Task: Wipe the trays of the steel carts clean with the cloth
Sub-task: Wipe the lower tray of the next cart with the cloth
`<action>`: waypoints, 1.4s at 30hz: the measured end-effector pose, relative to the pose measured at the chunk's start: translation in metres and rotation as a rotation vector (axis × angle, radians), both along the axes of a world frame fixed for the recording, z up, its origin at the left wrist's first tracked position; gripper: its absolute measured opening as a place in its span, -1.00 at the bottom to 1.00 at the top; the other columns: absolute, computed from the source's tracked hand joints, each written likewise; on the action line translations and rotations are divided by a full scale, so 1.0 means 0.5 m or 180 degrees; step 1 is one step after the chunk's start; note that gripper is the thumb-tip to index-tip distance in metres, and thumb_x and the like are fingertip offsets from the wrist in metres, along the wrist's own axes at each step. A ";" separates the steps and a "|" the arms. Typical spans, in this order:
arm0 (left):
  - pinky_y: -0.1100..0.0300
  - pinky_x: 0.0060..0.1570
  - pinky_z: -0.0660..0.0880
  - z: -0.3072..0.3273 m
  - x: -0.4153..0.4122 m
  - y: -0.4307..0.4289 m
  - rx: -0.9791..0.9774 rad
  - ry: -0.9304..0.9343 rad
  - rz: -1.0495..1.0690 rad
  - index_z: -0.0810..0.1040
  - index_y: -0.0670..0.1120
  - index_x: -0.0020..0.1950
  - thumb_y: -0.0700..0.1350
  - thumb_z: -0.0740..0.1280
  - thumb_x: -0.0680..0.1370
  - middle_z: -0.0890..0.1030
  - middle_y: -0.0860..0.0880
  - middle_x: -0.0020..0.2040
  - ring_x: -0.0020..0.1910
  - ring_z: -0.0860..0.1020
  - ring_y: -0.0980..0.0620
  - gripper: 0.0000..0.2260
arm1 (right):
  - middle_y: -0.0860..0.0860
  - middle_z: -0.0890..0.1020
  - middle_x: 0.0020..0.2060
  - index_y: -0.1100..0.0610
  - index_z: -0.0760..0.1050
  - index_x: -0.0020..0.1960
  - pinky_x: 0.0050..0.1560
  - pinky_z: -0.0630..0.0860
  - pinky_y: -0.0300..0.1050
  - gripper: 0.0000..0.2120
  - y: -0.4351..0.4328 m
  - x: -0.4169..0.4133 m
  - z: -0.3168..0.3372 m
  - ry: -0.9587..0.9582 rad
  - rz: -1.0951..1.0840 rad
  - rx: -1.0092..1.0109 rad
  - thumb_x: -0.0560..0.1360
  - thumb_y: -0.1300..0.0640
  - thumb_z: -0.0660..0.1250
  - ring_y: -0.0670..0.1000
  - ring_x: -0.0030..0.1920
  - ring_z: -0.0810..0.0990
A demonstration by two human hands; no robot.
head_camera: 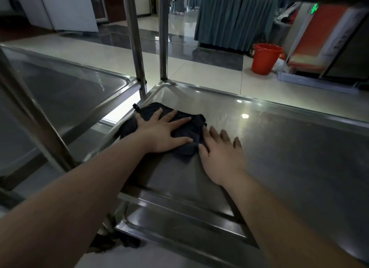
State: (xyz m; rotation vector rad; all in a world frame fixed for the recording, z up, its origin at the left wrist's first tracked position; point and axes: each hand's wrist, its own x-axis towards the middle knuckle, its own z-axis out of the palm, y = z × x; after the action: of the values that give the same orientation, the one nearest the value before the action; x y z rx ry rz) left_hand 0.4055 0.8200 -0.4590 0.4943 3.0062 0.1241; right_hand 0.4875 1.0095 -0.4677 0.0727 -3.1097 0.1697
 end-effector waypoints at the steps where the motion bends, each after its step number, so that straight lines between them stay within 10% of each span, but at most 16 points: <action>1: -0.55 0.20 -0.27 -0.001 -0.023 0.008 -0.0019 0.0005 -0.0015 -0.17 0.56 0.38 0.65 -0.21 0.20 -0.12 0.22 0.59 0.57 -0.15 -0.07 -0.25 | -0.06 0.01 0.59 -0.06 -0.15 0.60 0.52 -0.09 0.22 -0.44 0.000 0.000 -0.002 0.0023 -0.0019 -0.0003 0.64 -0.16 -0.14 0.07 0.57 -0.05; 13: -0.56 0.24 -0.29 0.021 -0.174 0.068 -0.0072 0.0016 -0.0015 -0.08 0.50 0.45 0.59 -0.07 0.36 -0.08 0.15 0.60 0.57 -0.12 -0.13 -0.33 | -0.10 0.00 0.59 -0.10 -0.05 0.59 0.53 -0.10 0.18 -0.43 0.010 -0.008 -0.003 0.0037 0.0002 -0.0198 0.62 -0.21 -0.08 0.02 0.57 -0.07; 27: -0.52 0.26 -0.23 -0.006 0.192 -0.060 -0.0119 -0.0185 0.0027 -0.37 0.58 0.31 0.64 -0.28 0.20 -0.24 0.15 0.59 0.56 -0.24 -0.13 -0.31 | -0.05 0.11 0.58 -0.06 0.08 0.57 0.51 -0.05 0.21 -0.46 0.004 -0.003 -0.001 0.0001 -0.0044 -0.0211 0.63 -0.18 -0.05 0.07 0.56 0.03; 34: -0.54 0.29 -0.18 0.010 0.238 -0.058 -0.0109 -0.0366 0.0184 -0.39 0.62 0.24 0.66 -0.28 0.14 -0.27 0.18 0.57 0.56 -0.25 -0.11 -0.30 | -0.04 0.55 0.30 0.04 0.57 0.22 0.51 -0.10 0.23 -0.69 0.043 0.042 0.057 0.0996 -0.0176 -0.0040 0.54 0.06 0.18 0.10 0.50 0.22; 37: -0.55 0.27 -0.19 0.010 0.210 -0.061 -0.0029 -0.0349 0.0162 -0.33 0.65 0.25 0.69 -0.23 0.12 -0.22 0.20 0.58 0.56 -0.22 -0.14 -0.28 | -0.01 0.43 0.42 -0.03 0.45 0.37 0.45 0.18 0.17 -0.61 0.113 0.065 0.068 0.0462 -0.0218 -0.0263 0.56 -0.02 0.16 0.16 0.50 0.18; 42: -0.54 0.27 -0.24 0.028 0.124 -0.030 -0.0011 -0.0361 0.0253 -0.23 0.61 0.34 0.66 -0.17 0.16 -0.16 0.16 0.60 0.56 -0.19 -0.19 -0.26 | -0.07 0.02 0.58 -0.21 0.02 0.55 0.48 -0.05 0.32 -0.43 0.156 0.140 0.025 -0.0311 -0.0246 -0.0044 0.57 -0.32 -0.08 0.14 0.56 -0.09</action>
State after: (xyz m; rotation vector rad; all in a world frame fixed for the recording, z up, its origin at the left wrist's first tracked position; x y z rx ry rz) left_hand 0.4675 0.8051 -0.4452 0.3547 2.9148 0.1474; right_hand 0.5573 1.0873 -0.4552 -0.0580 -3.2014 0.1986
